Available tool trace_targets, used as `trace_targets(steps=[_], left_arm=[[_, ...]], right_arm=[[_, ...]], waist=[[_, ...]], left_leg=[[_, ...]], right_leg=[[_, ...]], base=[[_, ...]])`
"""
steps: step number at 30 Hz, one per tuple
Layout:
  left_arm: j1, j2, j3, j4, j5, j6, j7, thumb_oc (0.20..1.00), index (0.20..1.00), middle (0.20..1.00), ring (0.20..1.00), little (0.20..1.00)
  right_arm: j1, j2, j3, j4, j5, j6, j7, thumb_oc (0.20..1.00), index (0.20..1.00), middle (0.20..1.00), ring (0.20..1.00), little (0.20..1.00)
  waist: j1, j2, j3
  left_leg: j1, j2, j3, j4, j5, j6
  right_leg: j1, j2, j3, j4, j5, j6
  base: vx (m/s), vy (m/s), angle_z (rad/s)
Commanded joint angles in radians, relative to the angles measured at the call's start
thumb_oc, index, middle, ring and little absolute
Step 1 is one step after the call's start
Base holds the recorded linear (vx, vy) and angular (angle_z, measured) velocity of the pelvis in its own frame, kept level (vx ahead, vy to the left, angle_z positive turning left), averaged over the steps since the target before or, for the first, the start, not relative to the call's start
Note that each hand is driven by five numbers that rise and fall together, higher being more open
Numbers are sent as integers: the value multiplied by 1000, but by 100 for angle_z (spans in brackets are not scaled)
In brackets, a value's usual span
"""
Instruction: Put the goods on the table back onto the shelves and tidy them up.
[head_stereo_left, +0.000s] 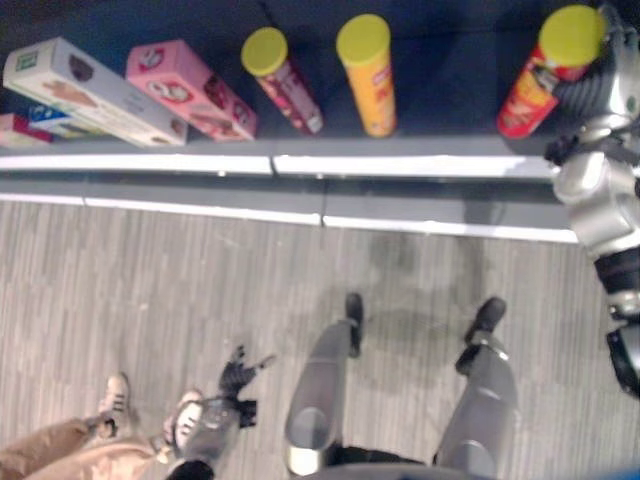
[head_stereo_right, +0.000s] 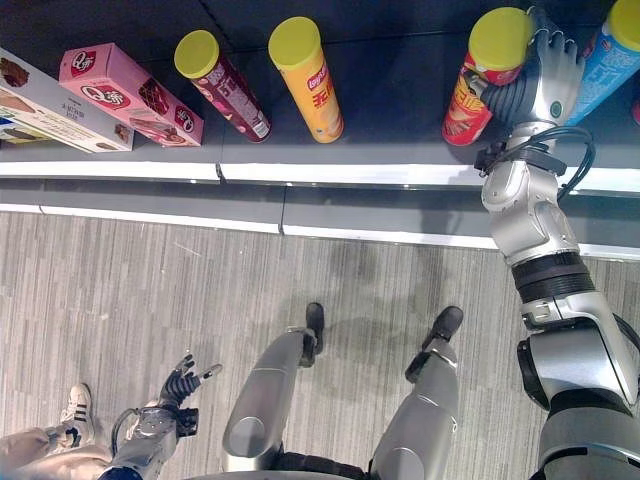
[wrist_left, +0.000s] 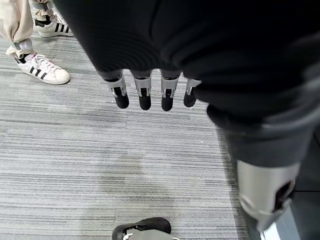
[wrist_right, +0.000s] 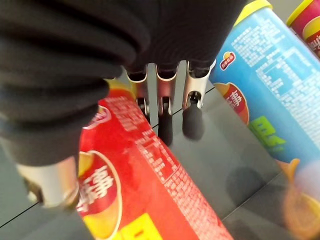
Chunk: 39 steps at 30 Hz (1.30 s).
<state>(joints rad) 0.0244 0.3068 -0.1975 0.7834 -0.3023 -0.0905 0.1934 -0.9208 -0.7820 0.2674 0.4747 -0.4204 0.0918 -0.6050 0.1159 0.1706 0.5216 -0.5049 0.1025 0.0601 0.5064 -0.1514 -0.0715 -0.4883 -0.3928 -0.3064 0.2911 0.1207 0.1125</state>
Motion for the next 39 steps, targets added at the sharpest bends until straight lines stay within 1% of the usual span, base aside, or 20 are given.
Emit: trace_targets(steps=[1, 2, 6, 12, 13, 14, 21, 29, 39], left_arm=[[36, 42, -30, 9, -10, -16, 18, 1000, 1000, 1000, 1000, 1000], [36, 41, -30, 9, -10, -16, 18, 1000, 1000, 1000, 1000, 1000], [38, 43, -29, 15, -17, -10, 11, 1000, 1000, 1000, 1000, 1000], [40, 44, -31, 17, -23, -7, 9, 1000, 1000, 1000, 1000, 1000], [38, 42, -30, 23, -27, -5, 11, 1000, 1000, 1000, 1000, 1000], [38, 43, -30, 23, -27, -5, 11, 1000, 1000, 1000, 1000, 1000], [38, 37, -30, 35, -24, -3, -1, 1000, 1000, 1000, 1000, 1000], [43, 36, -25, 31, -25, 0, -8, 1000, 1000, 1000, 1000, 1000], [50, 36, -20, 27, -30, 3, -6, 1000, 1000, 1000, 1000, 1000]], right_arm=[[-8, -12, 16, -60, 6, -56, -4, 1000, 1000, 1000, 1000, 1000], [-8, -12, 16, -60, 6, -56, -4, 1000, 1000, 1000, 1000, 1000], [-12, -3, 15, -71, 97, -87, 37, 1000, 1000, 1000, 1000, 1000], [-7, 7, -16, -75, 163, -104, 25, 1000, 1000, 1000, 1000, 1000], [1, 25, -40, -68, 207, -115, 24, 1000, 1000, 1000, 1000, 1000], [1, 25, -41, -68, 207, -115, 24, 1000, 1000, 1000, 1000, 1000], [46, 79, -44, -8, 345, -149, 93, 1000, 1000, 1000, 1000, 1000], [86, 105, -33, 15, 368, -154, 128, 1000, 1000, 1000, 1000, 1000], [97, 110, -53, -36, 338, -155, 102, 1000, 1000, 1000, 1000, 1000]], waist=[[4, -12, -41], [4, -12, -41], [1, -14, -41], [-3, -14, -37], [-6, -13, -35], [-5, -13, -35], [-11, -15, -24], [-15, -14, -15], [-16, -16, -13]], left_leg=[[-13, 42, -66, -207, 129, -85], [-13, 42, -66, -207, 129, -85], [-14, 44, -61, -210, 131, -85], [-11, 45, -59, -214, 133, -83], [-7, 44, -59, -219, 134, -83], [-7, 44, -59, -220, 134, -83], [-11, 44, -53, -221, 138, -83], [-12, 44, -50, -222, 142, -85], [-13, 46, -51, -221, 140, -85]], right_leg=[[19, -32, 76, 77, -110, 71], [19, -32, 76, 77, -110, 71], [17, -32, 78, 71, -105, 72], [19, -33, 78, 69, -102, 73], [19, -32, 78, 62, -97, 74], [19, -32, 78, 62, -97, 74], [15, -32, 81, 60, -95, 74], [15, -32, 80, 63, -96, 75], [16, -32, 75, 67, -96, 74]], base=[[-5, -5, -3], [0, 0, 0], [0, 0, 0], [0, 0, 0], [0, 0, 0], [0, 0, 0], [0, 0, 0], [0, 0, 0], [0, 0, 0]])
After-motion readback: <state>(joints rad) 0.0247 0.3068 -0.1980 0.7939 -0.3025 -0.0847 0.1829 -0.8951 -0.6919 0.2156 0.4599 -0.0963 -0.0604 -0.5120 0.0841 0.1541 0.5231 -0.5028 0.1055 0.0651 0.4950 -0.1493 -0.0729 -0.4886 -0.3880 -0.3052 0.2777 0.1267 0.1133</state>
